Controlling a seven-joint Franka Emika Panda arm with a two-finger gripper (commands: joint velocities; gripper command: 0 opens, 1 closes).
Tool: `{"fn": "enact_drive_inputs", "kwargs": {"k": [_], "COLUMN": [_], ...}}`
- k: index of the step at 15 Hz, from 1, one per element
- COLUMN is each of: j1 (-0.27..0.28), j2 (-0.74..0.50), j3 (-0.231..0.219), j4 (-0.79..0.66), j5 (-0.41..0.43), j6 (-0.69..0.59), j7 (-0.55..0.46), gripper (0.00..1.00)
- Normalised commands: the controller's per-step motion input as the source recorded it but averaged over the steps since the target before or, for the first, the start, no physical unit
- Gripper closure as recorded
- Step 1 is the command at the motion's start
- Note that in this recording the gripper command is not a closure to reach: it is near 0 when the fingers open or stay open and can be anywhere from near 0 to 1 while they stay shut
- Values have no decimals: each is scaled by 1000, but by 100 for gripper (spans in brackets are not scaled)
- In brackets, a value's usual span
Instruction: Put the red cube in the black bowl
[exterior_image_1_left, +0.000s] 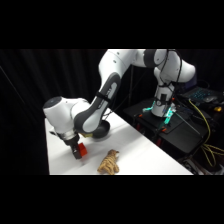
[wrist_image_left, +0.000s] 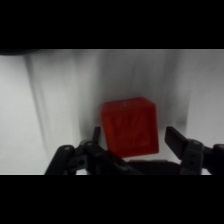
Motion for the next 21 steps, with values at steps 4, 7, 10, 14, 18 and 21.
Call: {"fn": "enact_drive_inputs", "kwargs": {"k": [4,7,10,14,18,21], "j1": [123,77,29,12,40,54], "j2": [-145,-153,-187,-291,-463,-727], "j3": [-94,-82,-50,-27,-27,-8], "j4": [-74,-121,-183,-281,-395,-582], "j5": [-110,-105,-79,-62,-66,-76], "j6": [-107,-93,-60,-64,-142,-198], "j7": [122,98,42,25,73,64], "gripper": [0,0,100,100,100,100]}}
